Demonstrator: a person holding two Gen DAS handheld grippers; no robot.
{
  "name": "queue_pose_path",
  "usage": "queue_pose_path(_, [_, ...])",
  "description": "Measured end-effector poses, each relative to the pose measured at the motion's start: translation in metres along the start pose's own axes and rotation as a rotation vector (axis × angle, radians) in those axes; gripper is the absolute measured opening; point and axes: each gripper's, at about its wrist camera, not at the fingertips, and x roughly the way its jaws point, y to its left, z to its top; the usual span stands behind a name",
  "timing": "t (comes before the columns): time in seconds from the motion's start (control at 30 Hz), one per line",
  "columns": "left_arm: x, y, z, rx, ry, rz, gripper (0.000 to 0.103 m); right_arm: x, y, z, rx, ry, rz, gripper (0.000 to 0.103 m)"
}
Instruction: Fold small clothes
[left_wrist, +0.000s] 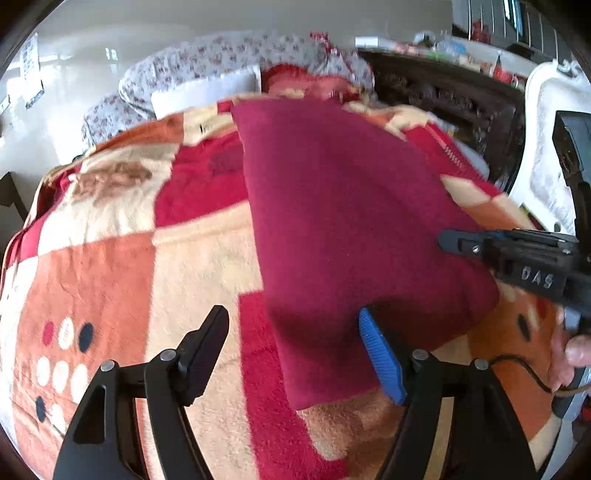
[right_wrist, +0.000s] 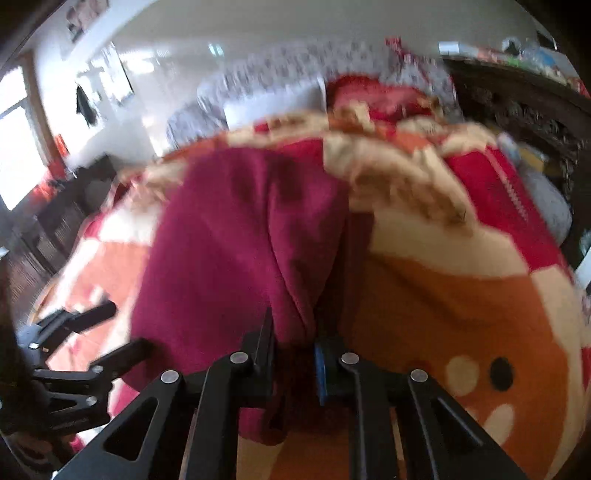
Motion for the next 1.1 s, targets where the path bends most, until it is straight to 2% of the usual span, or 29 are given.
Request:
queue_pose_path(0.1, [-0.004,0.005,-0.001,-0.026,-0.008,-0.015,0.072,-0.013,-0.009,-0.002,0.057,-0.028,0.049,0.021])
queue_pose_path(0.17, [-0.011,0.006,0.003,-0.013,-0.028,-0.002,0.072,-0.03,-0.013,0.001,0.096,-0.052,0.063,0.029])
queue_pose_path(0.37, [-0.019,0.01,0.016,-0.026,-0.062,0.02,0.072,-0.058,0.008,0.011,0.044,-0.139,0.078,0.029])
queue_pose_path(0.6, [-0.005,0.024,0.044,-0.075,-0.079,0.014,0.073,-0.027,0.02,0.032,0.017,-0.129,0.027,0.029])
queue_pose_path(0.67, [0.003,0.031,0.054,-0.093,-0.079,0.012,0.077,-0.016,0.018,0.041,0.022,-0.125,-0.001,0.029])
queue_pose_path(0.8, [0.024,0.041,0.068,-0.114,-0.053,0.009,0.079,0.003,0.014,0.054,0.032,-0.109,-0.015,0.029])
queue_pose_path(0.93, [0.041,0.047,0.072,-0.134,-0.02,-0.005,0.082,0.029,0.011,0.061,0.032,-0.055,-0.021,0.029])
queue_pose_path(1.1, [0.046,0.054,0.07,-0.164,-0.01,-0.02,0.087,0.029,0.012,0.064,0.019,-0.045,-0.026,0.029])
